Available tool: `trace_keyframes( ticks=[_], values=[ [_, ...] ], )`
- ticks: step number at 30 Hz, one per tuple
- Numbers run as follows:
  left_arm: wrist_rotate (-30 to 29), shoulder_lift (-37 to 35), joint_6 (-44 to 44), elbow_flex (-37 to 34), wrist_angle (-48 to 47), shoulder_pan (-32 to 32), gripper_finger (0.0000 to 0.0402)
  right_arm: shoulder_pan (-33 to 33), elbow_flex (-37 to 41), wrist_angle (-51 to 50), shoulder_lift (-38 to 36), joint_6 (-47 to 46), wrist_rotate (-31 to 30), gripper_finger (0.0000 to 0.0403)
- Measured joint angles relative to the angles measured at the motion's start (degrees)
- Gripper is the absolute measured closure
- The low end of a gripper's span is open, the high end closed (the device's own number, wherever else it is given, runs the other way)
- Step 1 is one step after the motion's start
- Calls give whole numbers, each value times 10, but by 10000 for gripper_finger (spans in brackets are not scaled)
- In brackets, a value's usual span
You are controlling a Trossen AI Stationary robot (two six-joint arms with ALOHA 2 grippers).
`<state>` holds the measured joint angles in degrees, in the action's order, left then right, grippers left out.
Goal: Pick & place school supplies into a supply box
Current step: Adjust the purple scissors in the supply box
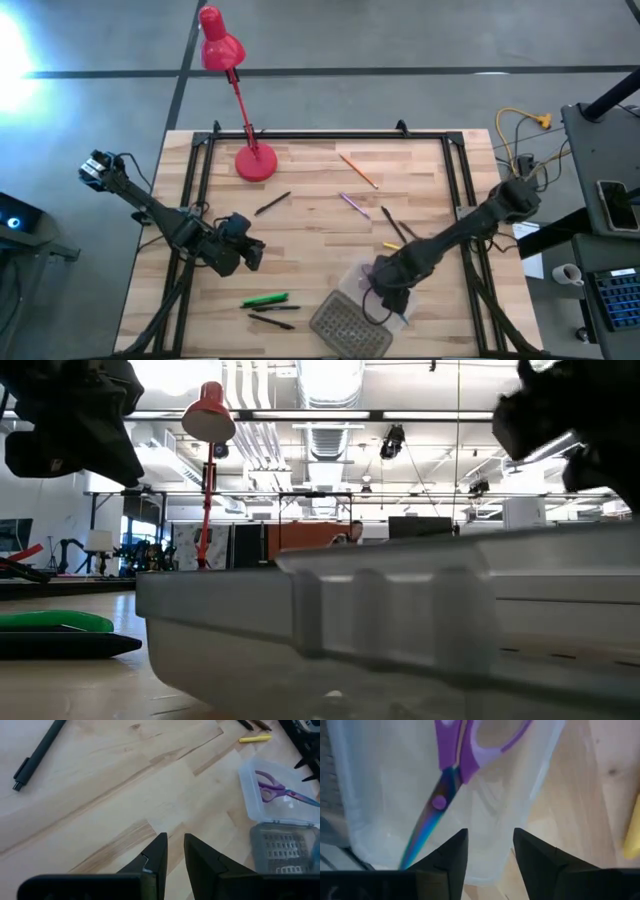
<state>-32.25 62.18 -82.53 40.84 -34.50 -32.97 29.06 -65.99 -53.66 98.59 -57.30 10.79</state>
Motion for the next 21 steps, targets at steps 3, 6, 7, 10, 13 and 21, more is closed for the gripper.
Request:
trace_keyframes(
  ticks=[3, 6, 7, 10, 13, 21],
  values=[
    [2, 0, -7, 0, 2, 0, 352, 8, 0, 16, 27, 9, 4, 261],
    [4, 0, -8, 0, 5, 0, 352, 10, -6, 50, 54, 21, 16, 261],
    [5, -1, -8, 0, 8, 0, 352, 10, -9, 63, 62, 22, 18, 260],
    [7, -1, -8, 0, 11, 0, 352, 10, -21, 90, 83, 23, 19, 256],
    [9, -1, -8, 0, 15, 0, 352, 6, -28, 107, 87, 25, -4, 254],
    [12, -1, -8, 0, 20, 0, 352, -30, -29, 101, 83, -18, -119, 262]
  ],
)
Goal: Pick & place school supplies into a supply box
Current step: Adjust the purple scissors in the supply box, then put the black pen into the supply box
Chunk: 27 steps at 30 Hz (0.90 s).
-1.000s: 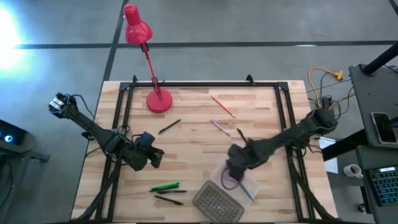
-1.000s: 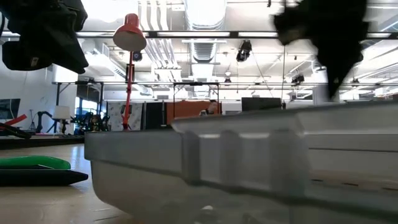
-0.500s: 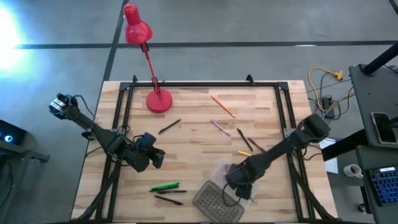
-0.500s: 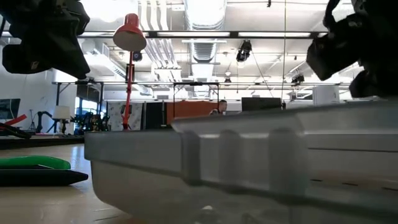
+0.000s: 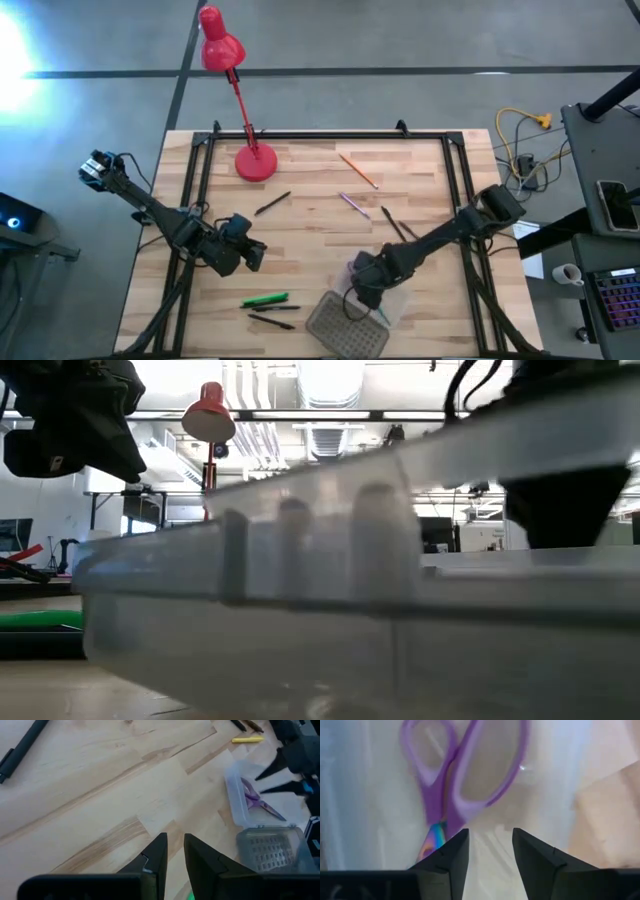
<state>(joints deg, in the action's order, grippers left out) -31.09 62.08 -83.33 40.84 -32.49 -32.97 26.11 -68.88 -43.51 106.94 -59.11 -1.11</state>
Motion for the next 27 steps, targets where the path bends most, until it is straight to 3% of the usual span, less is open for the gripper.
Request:
trace_keyframes(
  ticks=[9, 17, 22, 27],
  values=[
    [9, 0, 0, 0, 10, 0, 352, -3, -2, -25, -64, 37, -34, 262],
    [14, 13, 21, 0, 10, 5, 352, 53, -1, -62, -221, 83, -313, 262],
    [36, 35, 160, 6, 4, 98, 342, 51, 11, -76, -270, 95, -323, 261],
    [90, 44, 269, 21, -42, 243, 287, 53, 16, -133, -284, 33, -320, 261]
  ],
)
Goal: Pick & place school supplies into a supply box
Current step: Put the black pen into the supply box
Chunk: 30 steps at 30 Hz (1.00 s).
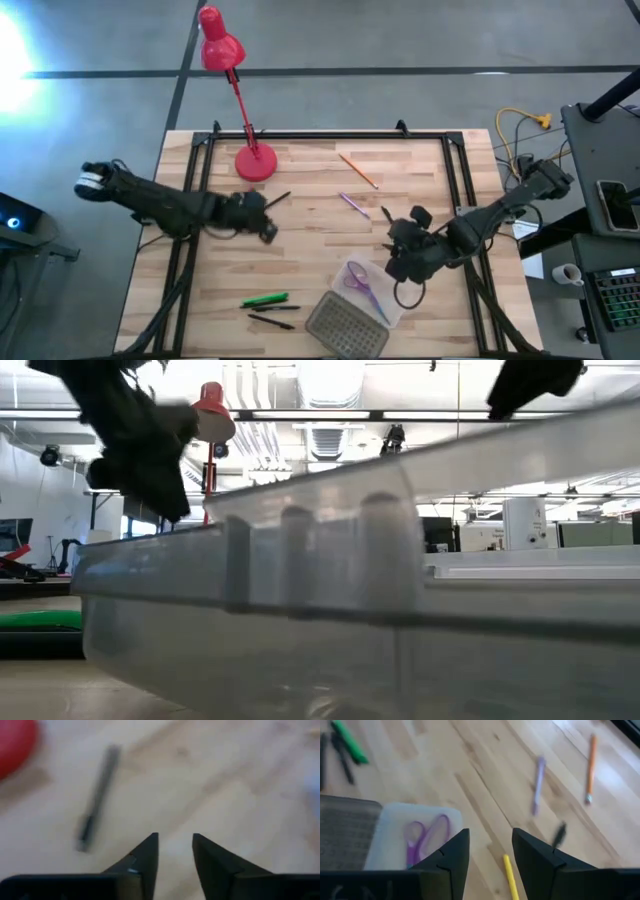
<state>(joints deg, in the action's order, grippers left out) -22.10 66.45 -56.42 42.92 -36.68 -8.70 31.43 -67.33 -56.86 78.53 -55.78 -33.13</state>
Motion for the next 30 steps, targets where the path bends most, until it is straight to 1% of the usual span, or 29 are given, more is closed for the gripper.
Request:
trace_keyframes(
  ticks=[4, 7, 10, 13, 16, 22, 24, 28, 30],
  values=[
    [38, 0, 11, 3, -25, 116, 238, 5, 1, -67, 1, -56, 12, 261],
    [85, 16, 77, 2, -16, 177, 219, 6, 6, -98, 3, -84, 21, 261],
    [113, 49, 155, 5, -9, 192, 215, 5, 16, -99, 4, -83, 21, 261],
    [113, 97, 230, 20, -13, 192, 218, 6, 25, -99, 4, -72, 21, 261],
    [113, 150, 259, 38, -13, 203, 219, 1, 34, -99, 4, -85, 21, 261],
    [114, 246, 287, 76, -49, 252, 219, -15, 52, -98, 3, -168, 21, 261],
    [126, 268, 317, 87, -47, 265, 219, -18, 55, -97, 3, -187, 21, 261],
    [180, 311, 382, 118, -53, 280, 221, -21, 56, -98, 3, -205, 21, 261],
    [182, 335, 403, 130, -58, 280, 231, -23, 56, -99, 3, -209, 21, 261]
  ],
)
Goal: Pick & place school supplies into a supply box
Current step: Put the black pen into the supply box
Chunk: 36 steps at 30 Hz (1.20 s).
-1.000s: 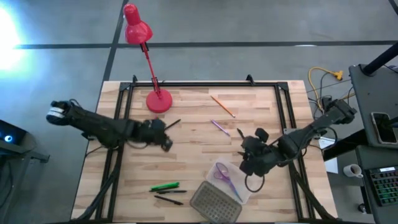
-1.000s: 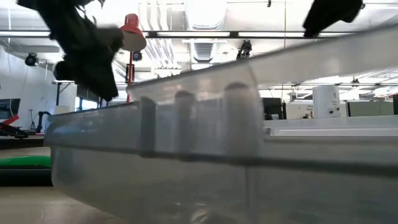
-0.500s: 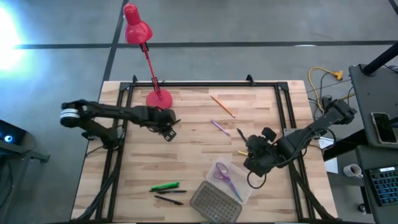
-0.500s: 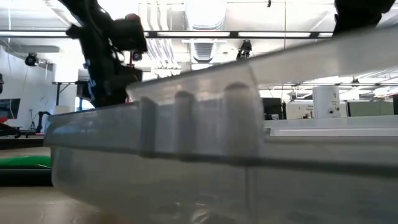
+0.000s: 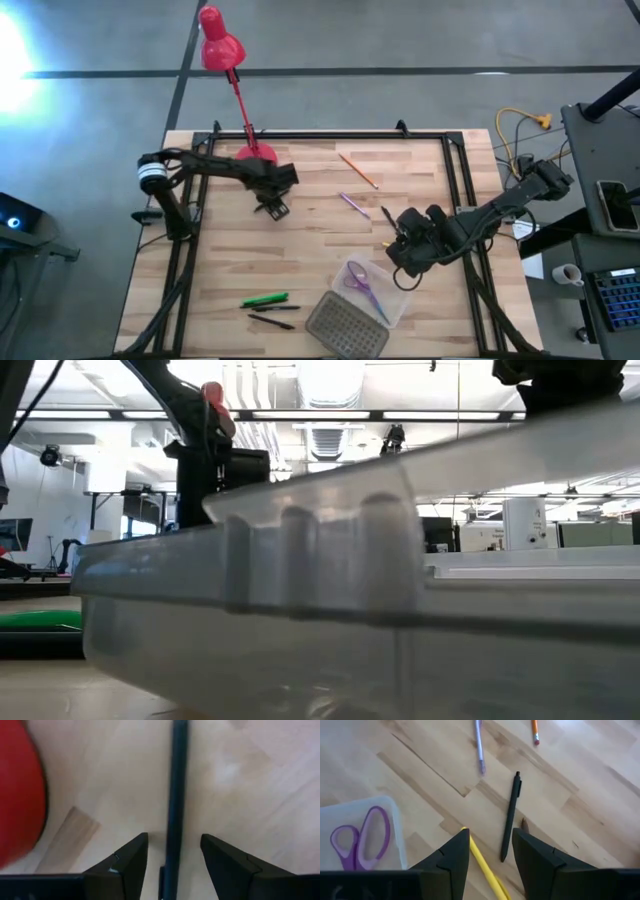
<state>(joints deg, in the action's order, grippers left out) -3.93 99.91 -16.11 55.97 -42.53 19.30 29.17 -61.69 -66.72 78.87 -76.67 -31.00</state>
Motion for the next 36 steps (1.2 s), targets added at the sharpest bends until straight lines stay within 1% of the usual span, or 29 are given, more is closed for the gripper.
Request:
trace_keyframes(
  ticks=[2, 4, 8, 9, 11, 13, 15, 17, 20, 22, 25, 27, 29, 33, 36],
  values=[
    [5, 24, 22, 11, -2, 0, 251, -1, 0, 1, 0, -6, 0, 261],
    [11, 40, 46, 18, -2, 0, 281, -1, 0, 0, 0, -12, 1, 261],
    [13, 65, 83, 33, -5, -1, 371, -1, 0, 0, 0, -14, 8, 261],
    [13, 68, 89, 37, -6, -1, 382, -1, 0, -1, 0, -14, 15, 261],
    [14, 69, 99, 46, -7, -2, 385, 0, -1, -9, -1, -25, 51, 261],
    [14, 57, 109, 60, -15, -8, 386, 16, -5, -22, -1, -54, 81, 261],
    [3, 36, 117, 76, -23, -21, 391, 46, -7, -28, -2, -87, 81, 263],
    [15, 11, 141, 97, 10, -41, 392, 76, -7, -39, -2, -121, 75, 266],
    [24, -59, 228, 139, 14, -82, 392, 111, -6, -73, -1, -177, 71, 273],
    [25, -86, 291, 171, 40, -112, 392, 133, -5, -101, -1, -220, 68, 278],
    [26, -87, 374, 220, 54, -154, 392, 162, -5, -136, -1, -275, 65, 285],
    [28, -71, 419, 262, 61, -177, 392, 178, -4, -149, -1, -305, 52, 289],
    [30, -43, 435, 310, 49, -192, 392, 188, -4, -156, -2, -327, 49, 293],
    [45, 66, 413, 407, 15, -209, 392, 205, -4, -160, -6, -349, 51, 300],
    [45, 137, 404, 512, -25, -236, 383, 215, -4, -164, -7, -371, 54, 305]
  ],
)
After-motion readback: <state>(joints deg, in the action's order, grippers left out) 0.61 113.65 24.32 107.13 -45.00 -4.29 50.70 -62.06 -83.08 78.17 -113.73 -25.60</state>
